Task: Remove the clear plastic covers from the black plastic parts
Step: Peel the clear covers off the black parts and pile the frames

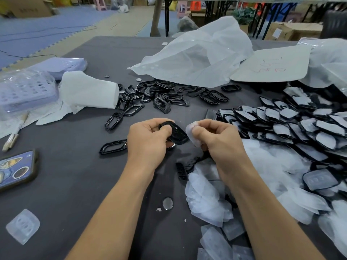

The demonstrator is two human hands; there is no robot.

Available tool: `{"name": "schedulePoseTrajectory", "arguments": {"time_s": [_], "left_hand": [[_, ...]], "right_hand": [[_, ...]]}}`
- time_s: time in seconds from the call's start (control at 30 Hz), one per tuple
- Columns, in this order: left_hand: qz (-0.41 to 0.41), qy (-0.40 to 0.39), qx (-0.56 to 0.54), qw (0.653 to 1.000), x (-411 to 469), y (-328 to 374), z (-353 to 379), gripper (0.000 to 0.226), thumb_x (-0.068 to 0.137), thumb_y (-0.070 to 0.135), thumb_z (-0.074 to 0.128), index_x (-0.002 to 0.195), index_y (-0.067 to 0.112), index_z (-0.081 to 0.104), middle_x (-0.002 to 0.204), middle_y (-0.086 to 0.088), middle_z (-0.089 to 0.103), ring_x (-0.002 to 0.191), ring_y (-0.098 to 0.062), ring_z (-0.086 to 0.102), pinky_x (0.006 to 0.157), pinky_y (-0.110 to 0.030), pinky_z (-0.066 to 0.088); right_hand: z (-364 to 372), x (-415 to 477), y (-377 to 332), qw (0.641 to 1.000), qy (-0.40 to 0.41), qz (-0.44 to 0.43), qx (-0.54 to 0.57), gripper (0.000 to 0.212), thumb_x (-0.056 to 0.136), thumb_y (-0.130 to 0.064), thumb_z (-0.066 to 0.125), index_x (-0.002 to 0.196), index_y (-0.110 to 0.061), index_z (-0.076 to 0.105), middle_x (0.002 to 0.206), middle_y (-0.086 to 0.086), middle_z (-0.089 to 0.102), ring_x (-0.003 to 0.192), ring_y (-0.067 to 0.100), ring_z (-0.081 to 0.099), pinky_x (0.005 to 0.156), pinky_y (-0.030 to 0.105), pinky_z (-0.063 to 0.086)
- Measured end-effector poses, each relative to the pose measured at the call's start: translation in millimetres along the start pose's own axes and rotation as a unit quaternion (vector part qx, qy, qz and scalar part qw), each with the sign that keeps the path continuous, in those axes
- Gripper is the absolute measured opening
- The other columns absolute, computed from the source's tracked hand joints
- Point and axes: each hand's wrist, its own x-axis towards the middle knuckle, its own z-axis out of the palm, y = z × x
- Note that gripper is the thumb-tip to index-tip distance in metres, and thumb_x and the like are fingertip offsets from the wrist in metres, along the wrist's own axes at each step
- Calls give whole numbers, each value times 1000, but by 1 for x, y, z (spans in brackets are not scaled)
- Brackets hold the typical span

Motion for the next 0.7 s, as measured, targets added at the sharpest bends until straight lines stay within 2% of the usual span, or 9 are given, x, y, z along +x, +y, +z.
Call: {"name": "schedulePoseTrajectory", "arguments": {"time_s": [0.1,0.17,0.27,0.33,0.4,0.47,0.53,0.63,0.7], "left_hand": [[2,-7,9,1000,-2,0,2,34,92,3,69,73,28,82,74,-2,78,71,-18,76,64,-28,60],[2,-12,16,1000,-3,-1,3,30,90,4,70,76,27,83,75,-3,79,72,-21,77,67,-31,61],[-4,-29,3,1000,-6,-1,6,25,88,4,71,80,24,84,76,-5,79,73,-26,78,64,-30,61],[5,-39,4,999,-8,-1,8,25,86,5,72,80,26,84,74,-6,79,69,-24,77,63,-35,63],[13,-39,14,999,-10,-1,9,26,86,6,73,79,28,84,74,-7,79,67,-28,76,72,-47,66],[13,-30,6,999,-9,-1,8,26,87,4,73,79,26,84,76,-9,79,73,-33,77,77,-51,65],[18,-25,0,1000,-8,0,6,29,88,1,72,76,25,84,75,-7,79,70,-27,77,71,-43,64],[29,-62,-11,998,-10,3,5,31,89,-3,70,76,22,83,75,-7,79,66,-18,73,60,-28,59],[39,-98,-24,994,-12,5,4,33,91,-6,69,77,21,83,74,-9,78,64,-17,72,56,-23,57]], "right_hand": [[1,0,3,997,72,-20,-2,15,87,-12,78,73,-18,77,65,-5,68,60,7,57,63,23,48],[0,-2,5,984,149,-80,-61,15,85,-20,81,71,-23,77,62,-10,69,57,8,58,61,22,49],[1,-5,6,917,218,-211,-261,12,82,-25,84,73,-26,77,61,-18,64,67,10,57,64,23,45],[4,-6,7,887,196,-249,-335,7,80,-22,85,79,-26,80,73,-17,69,78,12,61,71,26,48],[8,-7,9,915,135,-216,-314,6,81,-21,83,84,-26,83,79,-14,74,75,6,63,70,23,49],[10,-7,11,953,90,-158,-243,9,83,-22,79,86,-29,83,76,-16,75,70,1,66,66,17,49],[8,-5,10,976,67,-115,-173,12,87,-20,75,84,-28,84,73,-15,76,70,2,71,67,20,54],[0,-1,6,998,25,-46,-40,14,85,-6,77,77,-17,82,72,2,77,70,15,72,72,33,60],[-4,-1,4,1000,-15,-8,21,13,81,0,81,79,-12,81,75,9,77,70,17,71,70,30,60]]}}
